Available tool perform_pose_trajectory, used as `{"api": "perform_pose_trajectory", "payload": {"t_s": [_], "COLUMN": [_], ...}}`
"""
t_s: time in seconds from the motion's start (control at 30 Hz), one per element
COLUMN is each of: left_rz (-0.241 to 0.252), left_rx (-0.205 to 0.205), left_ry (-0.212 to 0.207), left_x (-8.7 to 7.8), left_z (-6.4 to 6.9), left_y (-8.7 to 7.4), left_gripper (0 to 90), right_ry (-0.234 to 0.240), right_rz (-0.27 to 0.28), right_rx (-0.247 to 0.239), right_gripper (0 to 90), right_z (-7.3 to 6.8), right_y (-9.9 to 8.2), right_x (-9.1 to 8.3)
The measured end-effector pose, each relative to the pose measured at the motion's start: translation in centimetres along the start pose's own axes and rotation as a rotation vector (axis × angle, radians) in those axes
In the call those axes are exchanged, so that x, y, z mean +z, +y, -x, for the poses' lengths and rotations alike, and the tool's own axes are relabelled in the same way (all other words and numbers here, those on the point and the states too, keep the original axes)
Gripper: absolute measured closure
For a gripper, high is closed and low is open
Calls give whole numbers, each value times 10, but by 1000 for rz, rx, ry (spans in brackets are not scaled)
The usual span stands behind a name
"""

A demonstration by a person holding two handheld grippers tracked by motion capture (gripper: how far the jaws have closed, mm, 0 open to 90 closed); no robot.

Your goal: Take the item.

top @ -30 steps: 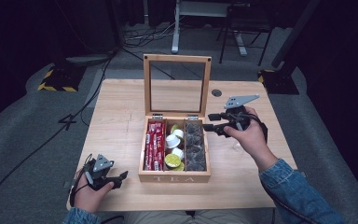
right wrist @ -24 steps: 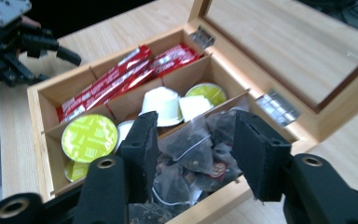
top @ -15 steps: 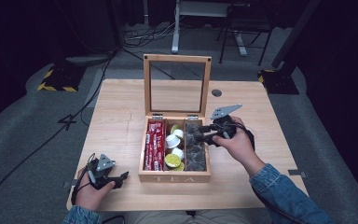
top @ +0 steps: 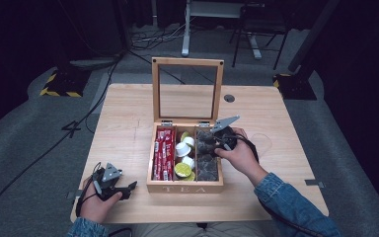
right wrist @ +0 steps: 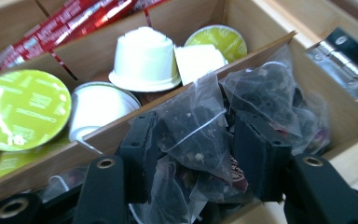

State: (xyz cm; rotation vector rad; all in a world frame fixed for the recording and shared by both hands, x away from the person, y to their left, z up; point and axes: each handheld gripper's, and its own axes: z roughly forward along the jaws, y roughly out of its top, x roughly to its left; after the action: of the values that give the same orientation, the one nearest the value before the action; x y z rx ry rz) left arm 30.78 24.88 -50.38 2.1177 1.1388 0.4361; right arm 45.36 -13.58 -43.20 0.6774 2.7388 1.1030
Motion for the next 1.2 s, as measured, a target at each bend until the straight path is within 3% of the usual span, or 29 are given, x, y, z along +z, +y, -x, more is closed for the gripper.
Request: {"api": "perform_pose_trajectory", "payload": {"t_s": [0.27,0.57,0.73,1.2], "left_rz": [-1,-3,-2,-1], "left_rx": [2,2,2,2], "left_ry": [0,1,2,2], "left_x": [0,0,0,0], "left_z": [0,0,0,0], "left_y": [0,0,0,1], "left_gripper": [259,258,258,257], "right_ry": [13,12,6,22], "right_rz": [-19,-32,-10,57], "right_rx": [4,-2,-14,-7], "right_gripper": [522,664,717,723], "right_z": [1,0,0,-5], "right_y": [-2,-4,-3,5], "right_x": [11,13,9,-10]}}
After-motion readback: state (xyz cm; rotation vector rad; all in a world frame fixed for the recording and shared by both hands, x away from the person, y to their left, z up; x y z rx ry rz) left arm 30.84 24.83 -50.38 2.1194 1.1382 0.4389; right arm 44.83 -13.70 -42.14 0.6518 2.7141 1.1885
